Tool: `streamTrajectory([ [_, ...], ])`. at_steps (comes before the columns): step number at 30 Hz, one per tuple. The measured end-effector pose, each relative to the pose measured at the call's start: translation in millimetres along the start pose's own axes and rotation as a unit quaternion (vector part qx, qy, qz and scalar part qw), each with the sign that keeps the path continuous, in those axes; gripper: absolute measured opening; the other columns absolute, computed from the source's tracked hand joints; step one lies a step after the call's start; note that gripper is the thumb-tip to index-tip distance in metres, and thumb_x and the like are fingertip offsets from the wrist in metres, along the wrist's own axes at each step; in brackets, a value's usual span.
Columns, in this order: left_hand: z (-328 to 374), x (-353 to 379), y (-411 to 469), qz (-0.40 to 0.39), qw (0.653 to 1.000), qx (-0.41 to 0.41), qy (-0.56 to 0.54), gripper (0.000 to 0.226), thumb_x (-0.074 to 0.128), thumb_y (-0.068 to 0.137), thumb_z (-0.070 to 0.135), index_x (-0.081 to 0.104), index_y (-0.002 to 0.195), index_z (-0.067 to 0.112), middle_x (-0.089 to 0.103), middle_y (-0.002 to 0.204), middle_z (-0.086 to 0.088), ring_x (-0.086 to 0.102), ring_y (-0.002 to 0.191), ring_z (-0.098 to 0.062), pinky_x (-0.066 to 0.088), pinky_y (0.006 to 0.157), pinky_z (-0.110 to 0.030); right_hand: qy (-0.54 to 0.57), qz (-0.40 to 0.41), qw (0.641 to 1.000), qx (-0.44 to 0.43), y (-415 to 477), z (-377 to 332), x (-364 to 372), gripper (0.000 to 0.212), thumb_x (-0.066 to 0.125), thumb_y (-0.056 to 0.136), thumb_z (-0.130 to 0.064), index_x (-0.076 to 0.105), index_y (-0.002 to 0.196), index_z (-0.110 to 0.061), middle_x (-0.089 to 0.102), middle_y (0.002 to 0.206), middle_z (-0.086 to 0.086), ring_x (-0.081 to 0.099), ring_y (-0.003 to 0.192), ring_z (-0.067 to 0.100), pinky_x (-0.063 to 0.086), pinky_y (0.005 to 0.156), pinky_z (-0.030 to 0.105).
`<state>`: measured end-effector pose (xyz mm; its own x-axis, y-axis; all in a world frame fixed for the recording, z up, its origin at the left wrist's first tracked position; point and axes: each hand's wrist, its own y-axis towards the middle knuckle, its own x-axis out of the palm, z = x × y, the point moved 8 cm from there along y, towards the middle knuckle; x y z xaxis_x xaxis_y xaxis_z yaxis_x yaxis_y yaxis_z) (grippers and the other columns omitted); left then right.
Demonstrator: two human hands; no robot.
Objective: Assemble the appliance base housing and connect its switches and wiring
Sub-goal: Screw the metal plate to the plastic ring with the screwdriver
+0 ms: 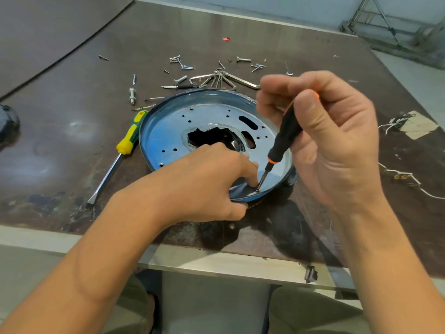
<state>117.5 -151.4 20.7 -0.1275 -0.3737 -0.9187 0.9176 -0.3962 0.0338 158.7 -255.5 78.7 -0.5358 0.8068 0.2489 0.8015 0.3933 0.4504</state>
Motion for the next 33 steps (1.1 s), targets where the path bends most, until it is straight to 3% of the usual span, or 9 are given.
streamTrajectory([
  [5, 0.7, 1.1, 0.9, -0.01, 1.0, 0.006, -0.007, 0.041, 0.069, 0.076, 0.045, 0.065, 0.116, 0.036, 0.066, 0.127, 0.008, 0.058, 0.122, -0.012, 0.052, 0.097, -0.042, -0.026, 0.041, 0.999, 0.0, 2.0, 1.2, -5.7, 0.02, 0.059, 0.093, -0.029, 0.05, 0.096, -0.011, 0.061, 0.07, 0.002, 0.055, 0.058, 0.019, 0.043, 0.059, 0.036],
  [8, 0.8, 1.2, 1.7, -0.014, 1.0, 0.007, -0.002, 0.04, 0.066, 0.076, 0.047, 0.065, 0.114, 0.037, 0.067, 0.122, 0.007, 0.061, 0.116, -0.015, 0.053, 0.092, -0.043, 0.027, 0.024, 0.998, 0.053, 1.3, 6.5, -10.1, 0.034, 0.033, 0.106, -0.026, 0.056, 0.114, -0.002, 0.059, 0.081, 0.008, 0.051, 0.07, 0.021, 0.044, 0.069, 0.035],
  [12, 1.1, -0.3, 0.9, -0.01, 1.0, 0.004, 0.003, 0.044, 0.064, 0.075, 0.049, 0.065, 0.116, 0.036, 0.067, 0.123, 0.008, 0.061, 0.115, -0.014, 0.052, 0.094, -0.043, -0.019, -0.009, 0.999, 0.033, -1.9, 1.6, -0.2, 0.018, 0.054, 0.095, -0.016, 0.058, 0.106, -0.002, 0.072, 0.098, 0.012, 0.067, 0.093, 0.03, 0.054, 0.089, 0.045],
  [14, 1.6, -0.3, 0.5, -0.009, 1.0, 0.002, 0.002, 0.044, 0.064, 0.075, 0.049, 0.065, 0.117, 0.036, 0.066, 0.124, 0.009, 0.061, 0.116, -0.014, 0.053, 0.094, -0.044, -0.024, 0.022, 0.999, 0.017, -1.7, 1.2, -0.4, 0.02, 0.064, 0.086, -0.017, 0.052, 0.099, -0.007, 0.073, 0.087, 0.011, 0.07, 0.079, 0.029, 0.055, 0.08, 0.043],
  [17, 1.7, 0.7, 0.7, -0.016, 1.0, 0.003, -0.003, 0.039, 0.067, 0.077, 0.047, 0.064, 0.114, 0.037, 0.067, 0.122, 0.006, 0.061, 0.116, -0.016, 0.053, 0.092, -0.044, 0.005, 0.031, 0.999, 0.019, 0.1, 5.1, 0.3, 0.022, 0.06, 0.088, -0.026, 0.049, 0.096, -0.009, 0.056, 0.07, 0.006, 0.049, 0.057, 0.018, 0.045, 0.062, 0.034],
  [20, 2.2, -0.7, 0.6, -0.012, 1.0, 0.002, 0.006, 0.039, 0.068, 0.077, 0.044, 0.065, 0.115, 0.036, 0.065, 0.13, 0.007, 0.052, 0.129, -0.01, 0.048, 0.101, -0.042, 0.057, 0.014, 0.996, 0.07, -0.8, 13.0, -4.6, 0.032, 0.04, 0.102, -0.033, 0.055, 0.112, -0.006, 0.058, 0.082, 0.008, 0.051, 0.07, 0.019, 0.045, 0.07, 0.033],
  [24, 4.0, -2.4, 2.0, -0.017, 1.0, 0.003, 0.007, 0.044, 0.067, 0.076, 0.045, 0.067, 0.119, 0.034, 0.066, 0.126, 0.009, 0.061, 0.116, -0.014, 0.051, 0.096, -0.041, -0.018, -0.019, 0.999, 0.02, -4.2, 8.6, 2.4, 0.019, 0.066, 0.092, -0.007, 0.057, 0.109, -0.008, 0.071, 0.096, 0.009, 0.066, 0.09, 0.028, 0.053, 0.09, 0.045],
  [29, 3.9, -3.5, -0.7, -0.002, 1.0, 0.0, 0.025, 0.042, 0.069, 0.077, 0.045, 0.067, 0.117, 0.034, 0.065, 0.128, 0.011, 0.061, 0.108, -0.014, 0.05, 0.096, -0.036, -0.005, 0.003, 1.0, 0.024, -2.2, 13.1, -0.7, 0.016, 0.06, 0.096, -0.012, 0.048, 0.108, -0.011, 0.059, 0.08, 0.007, 0.052, 0.063, 0.017, 0.043, 0.064, 0.036],
  [33, 3.4, -2.6, 0.9, -0.013, 1.0, 0.0, 0.02, 0.043, 0.065, 0.075, 0.046, 0.067, 0.116, 0.034, 0.067, 0.12, 0.01, 0.062, 0.108, -0.014, 0.051, 0.093, -0.04, 0.046, -0.015, 0.998, 0.043, -2.5, 12.2, -1.1, 0.028, 0.044, 0.1, -0.023, 0.059, 0.115, -0.004, 0.065, 0.092, 0.011, 0.056, 0.079, 0.023, 0.048, 0.075, 0.036],
])
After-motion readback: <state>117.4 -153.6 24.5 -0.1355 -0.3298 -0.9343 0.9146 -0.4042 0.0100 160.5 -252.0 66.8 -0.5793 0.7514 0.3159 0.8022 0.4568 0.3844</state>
